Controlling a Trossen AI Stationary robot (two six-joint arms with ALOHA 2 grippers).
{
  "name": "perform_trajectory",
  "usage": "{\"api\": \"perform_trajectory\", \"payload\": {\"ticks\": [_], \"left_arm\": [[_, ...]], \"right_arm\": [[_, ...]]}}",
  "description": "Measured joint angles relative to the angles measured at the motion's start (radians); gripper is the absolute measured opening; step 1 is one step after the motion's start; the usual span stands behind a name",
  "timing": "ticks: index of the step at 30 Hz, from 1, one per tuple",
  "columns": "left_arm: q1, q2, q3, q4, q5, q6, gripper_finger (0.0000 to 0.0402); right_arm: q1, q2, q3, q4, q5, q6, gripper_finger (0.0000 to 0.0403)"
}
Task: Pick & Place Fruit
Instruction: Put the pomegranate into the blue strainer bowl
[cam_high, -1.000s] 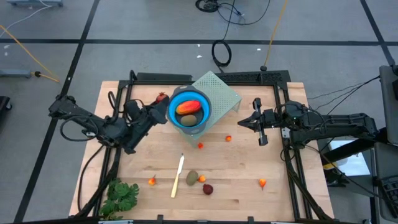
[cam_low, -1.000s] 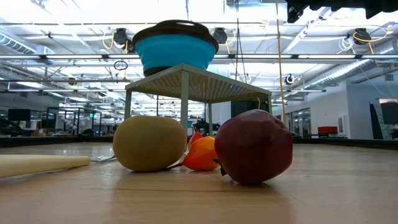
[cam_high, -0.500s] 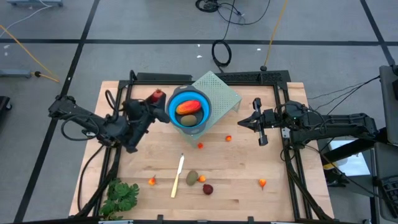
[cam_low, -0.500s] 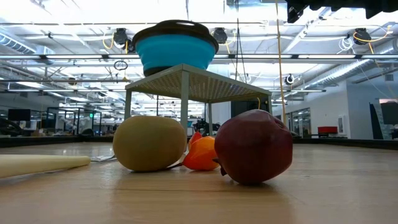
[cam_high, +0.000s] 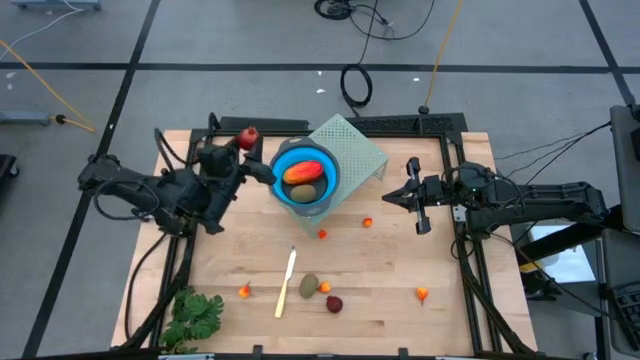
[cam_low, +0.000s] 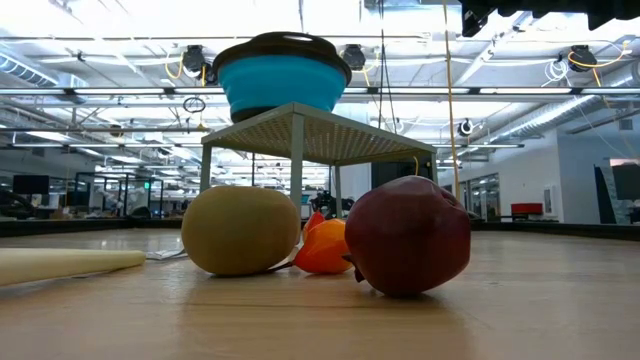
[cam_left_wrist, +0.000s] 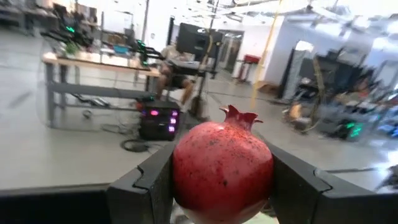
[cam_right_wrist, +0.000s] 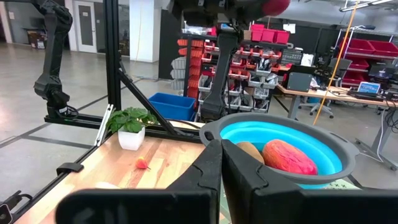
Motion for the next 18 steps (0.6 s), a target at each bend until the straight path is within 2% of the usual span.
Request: {"api": "perform_trajectory", "payload": {"ticks": [9, 18], "left_arm": [[0.04, 0.013, 0.092, -0.002, -0.013, 0.222, 0.0202], [0.049, 0.084, 0.217, -0.001, -0.062, 0.475, 0.0202]], "right_arm": [[0.0, 0.0, 0.0, 0.001, 0.0, -0.003, 0.0004], [0.0, 0.0, 0.0, 0.001, 0.0, -0.003, 0.0004]]}}
